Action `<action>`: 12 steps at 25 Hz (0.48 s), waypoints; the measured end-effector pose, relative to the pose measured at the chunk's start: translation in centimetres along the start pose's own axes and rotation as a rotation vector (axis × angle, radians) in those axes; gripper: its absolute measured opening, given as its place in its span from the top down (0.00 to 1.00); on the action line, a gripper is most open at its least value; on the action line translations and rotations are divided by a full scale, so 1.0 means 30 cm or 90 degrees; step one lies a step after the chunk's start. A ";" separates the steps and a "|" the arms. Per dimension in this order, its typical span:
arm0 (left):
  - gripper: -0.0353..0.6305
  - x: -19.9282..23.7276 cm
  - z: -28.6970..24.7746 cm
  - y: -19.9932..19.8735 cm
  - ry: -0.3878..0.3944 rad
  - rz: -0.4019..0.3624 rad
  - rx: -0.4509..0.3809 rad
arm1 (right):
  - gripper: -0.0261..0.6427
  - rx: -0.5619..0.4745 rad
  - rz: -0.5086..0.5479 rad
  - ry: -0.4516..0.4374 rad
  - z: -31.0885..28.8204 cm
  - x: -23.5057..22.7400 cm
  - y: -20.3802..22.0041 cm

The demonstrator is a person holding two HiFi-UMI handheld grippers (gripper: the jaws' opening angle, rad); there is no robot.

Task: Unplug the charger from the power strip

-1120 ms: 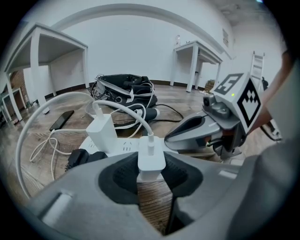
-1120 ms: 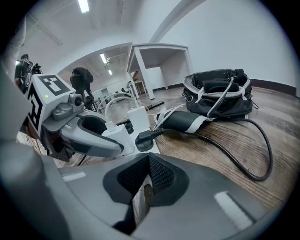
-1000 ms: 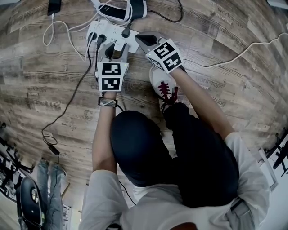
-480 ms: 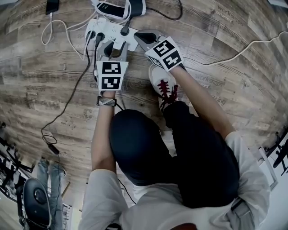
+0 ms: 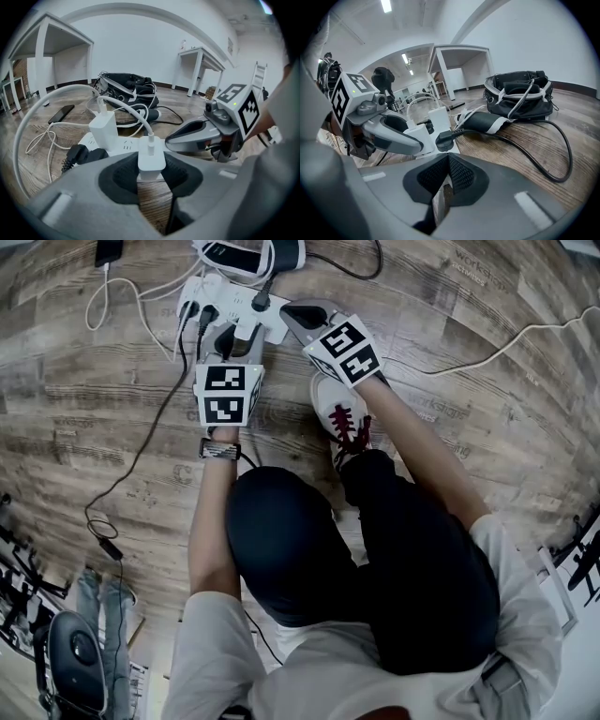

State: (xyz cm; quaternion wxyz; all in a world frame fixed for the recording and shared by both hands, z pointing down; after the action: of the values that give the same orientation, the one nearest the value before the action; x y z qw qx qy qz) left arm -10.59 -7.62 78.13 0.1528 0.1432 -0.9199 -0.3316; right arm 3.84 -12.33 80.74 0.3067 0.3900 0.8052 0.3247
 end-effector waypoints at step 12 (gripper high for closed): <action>0.74 0.027 0.058 -0.012 0.007 0.033 -0.044 | 0.96 -0.001 -0.003 0.004 -0.003 0.004 0.003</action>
State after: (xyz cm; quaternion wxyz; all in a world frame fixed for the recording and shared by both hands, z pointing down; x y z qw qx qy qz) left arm -11.92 -7.18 76.78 0.1715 0.1159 -0.9103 -0.3584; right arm 3.74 -12.22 80.82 0.3055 0.3869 0.8067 0.3258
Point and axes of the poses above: the fingertips, and each gripper's own axes: z backward along the fingers, x to its left, y out of its underside, the point moved 9 cm from there along z, backward along the fingers, and after that the axes turned 3 degrees about z, right-handed, at the moved point
